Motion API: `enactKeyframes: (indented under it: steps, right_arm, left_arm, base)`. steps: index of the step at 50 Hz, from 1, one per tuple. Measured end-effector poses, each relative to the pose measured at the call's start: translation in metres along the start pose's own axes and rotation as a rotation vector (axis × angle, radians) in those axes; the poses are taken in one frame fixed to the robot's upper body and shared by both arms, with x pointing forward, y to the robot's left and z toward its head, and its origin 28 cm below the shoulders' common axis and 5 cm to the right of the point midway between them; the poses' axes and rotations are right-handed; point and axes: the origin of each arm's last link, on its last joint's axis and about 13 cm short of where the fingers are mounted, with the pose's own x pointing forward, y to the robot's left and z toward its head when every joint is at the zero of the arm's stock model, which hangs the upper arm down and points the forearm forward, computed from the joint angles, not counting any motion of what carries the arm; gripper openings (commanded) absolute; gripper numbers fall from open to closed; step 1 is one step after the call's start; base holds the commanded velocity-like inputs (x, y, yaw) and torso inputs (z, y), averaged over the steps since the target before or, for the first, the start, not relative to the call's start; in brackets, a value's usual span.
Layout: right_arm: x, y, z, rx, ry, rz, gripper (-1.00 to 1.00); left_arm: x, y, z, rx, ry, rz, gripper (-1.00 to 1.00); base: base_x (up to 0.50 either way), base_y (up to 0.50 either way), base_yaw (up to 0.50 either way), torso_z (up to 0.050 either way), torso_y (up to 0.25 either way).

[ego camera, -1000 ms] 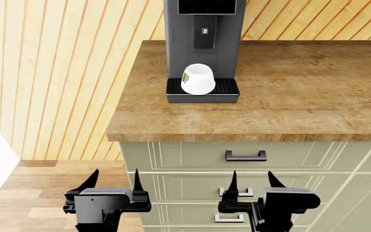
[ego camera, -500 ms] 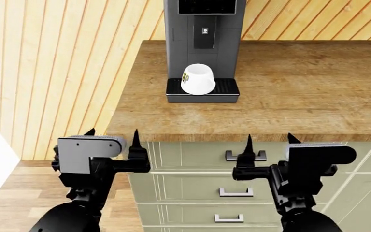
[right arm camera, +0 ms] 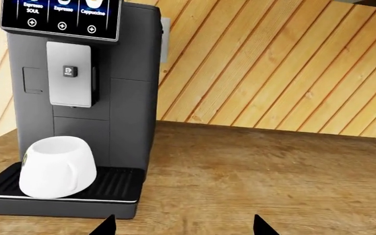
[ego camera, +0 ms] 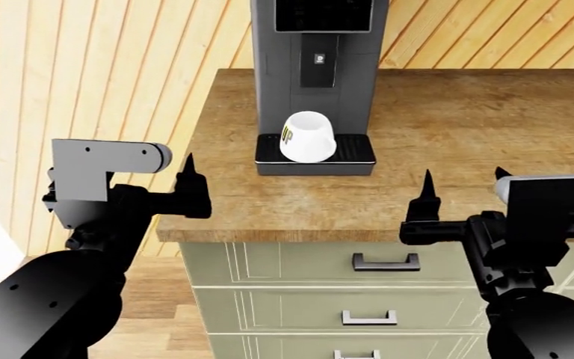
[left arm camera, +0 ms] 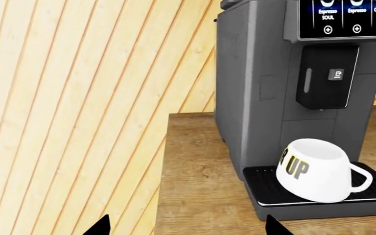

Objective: Press the button on the coffee machine to serve coffee.

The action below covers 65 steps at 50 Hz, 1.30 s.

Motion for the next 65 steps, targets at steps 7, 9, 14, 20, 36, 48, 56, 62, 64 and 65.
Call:
enactKeyframes:
  steps: [7, 9, 14, 20, 36, 48, 56, 62, 64, 65]
  right_arm:
    - [-0.002, -0.004, 0.002, -0.005, 0.0, -0.014, 1.0]
    - [-0.002, -0.005, 0.002, -0.007, 0.0, -0.017, 1.0]
    - [-0.003, -0.006, 0.002, -0.009, 0.003, -0.02, 1.0]
    - [-0.004, -0.007, 0.002, -0.012, 0.006, -0.024, 1.0]
    - [-0.006, -0.01, 0.001, -0.018, 0.018, -0.031, 1.0]
    - [-0.007, -0.011, 0.0, -0.023, 0.022, -0.031, 1.0]
    - [-0.007, -0.011, 0.0, -0.024, 0.024, -0.031, 1.0]
    - [-0.008, -0.011, 0.0, -0.025, 0.026, -0.029, 1.0]
    - [-0.008, -0.011, 0.0, -0.025, 0.027, -0.029, 1.0]
    - [-0.008, -0.011, 0.0, -0.025, 0.028, -0.029, 1.0]
  left_arm:
    - [-0.001, 0.002, 0.0, 0.006, 0.003, 0.001, 1.0]
    - [-0.001, 0.002, -0.001, 0.009, 0.004, 0.001, 1.0]
    - [-0.001, 0.002, -0.003, 0.014, 0.006, -0.001, 1.0]
    - [-0.001, 0.002, -0.005, 0.017, 0.008, 0.001, 1.0]
    - [-0.002, 0.002, -0.007, 0.017, 0.007, 0.009, 1.0]
    - [-0.002, 0.003, -0.009, 0.018, 0.01, 0.011, 1.0]
    - [-0.002, 0.003, -0.01, 0.019, 0.012, 0.01, 1.0]
    - [-0.002, 0.004, -0.012, 0.019, 0.016, 0.011, 1.0]
    - [-0.002, 0.004, -0.013, 0.018, 0.017, 0.011, 1.0]
    - [-0.002, 0.004, -0.013, 0.018, 0.018, 0.012, 1.0]
  base:
    - [0.43, 0.0, 0.0, 0.0, 0.0]
    - [0.42, 0.0, 0.0, 0.0, 0.0]
    - [0.39, 0.0, 0.0, 0.0, 0.0]
    - [0.38, 0.0, 0.0, 0.0, 0.0]
    - [0.26, 0.0, 0.0, 0.0, 0.001]
    - [0.19, 0.0, 0.0, 0.0, 0.0]
    - [0.14, 0.0, 0.0, 0.0, 0.0]
    - [0.02, 0.0, 0.0, 0.0, 0.0]
    - [0.02, 0.0, 0.0, 0.0, 0.0]
    - [0.02, 0.0, 0.0, 0.0, 0.0]
